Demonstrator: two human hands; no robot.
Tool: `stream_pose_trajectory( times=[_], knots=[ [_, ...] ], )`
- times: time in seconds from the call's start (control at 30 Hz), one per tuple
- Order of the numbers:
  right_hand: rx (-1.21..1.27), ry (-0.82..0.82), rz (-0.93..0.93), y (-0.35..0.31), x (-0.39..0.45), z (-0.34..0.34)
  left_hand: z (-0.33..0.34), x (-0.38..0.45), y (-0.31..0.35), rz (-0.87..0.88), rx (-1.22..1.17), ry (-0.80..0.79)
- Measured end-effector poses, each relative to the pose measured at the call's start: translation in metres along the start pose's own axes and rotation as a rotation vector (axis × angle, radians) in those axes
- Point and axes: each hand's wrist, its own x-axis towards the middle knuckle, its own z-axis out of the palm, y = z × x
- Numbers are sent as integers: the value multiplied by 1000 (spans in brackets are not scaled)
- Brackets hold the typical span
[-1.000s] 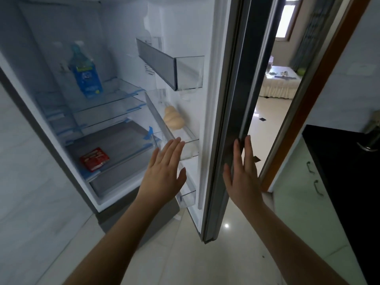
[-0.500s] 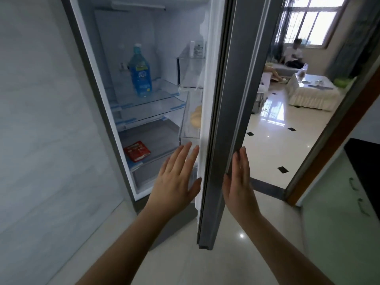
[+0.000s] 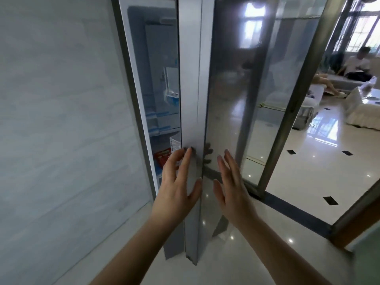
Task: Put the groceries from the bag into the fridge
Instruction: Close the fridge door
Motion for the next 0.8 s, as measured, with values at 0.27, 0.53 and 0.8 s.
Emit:
stream_pose_trajectory(
  times=[0.27, 0.53, 0.8],
  knots=[
    [94, -136, -157, 22, 64, 13, 15, 23, -9, -175, 166, 230],
    [106, -194, -229, 34, 98, 41, 14, 40, -30, -253, 262, 273],
    [-82, -164, -227, 36, 110, 80, 16, 49, -64, -284, 314, 240]
  ],
)
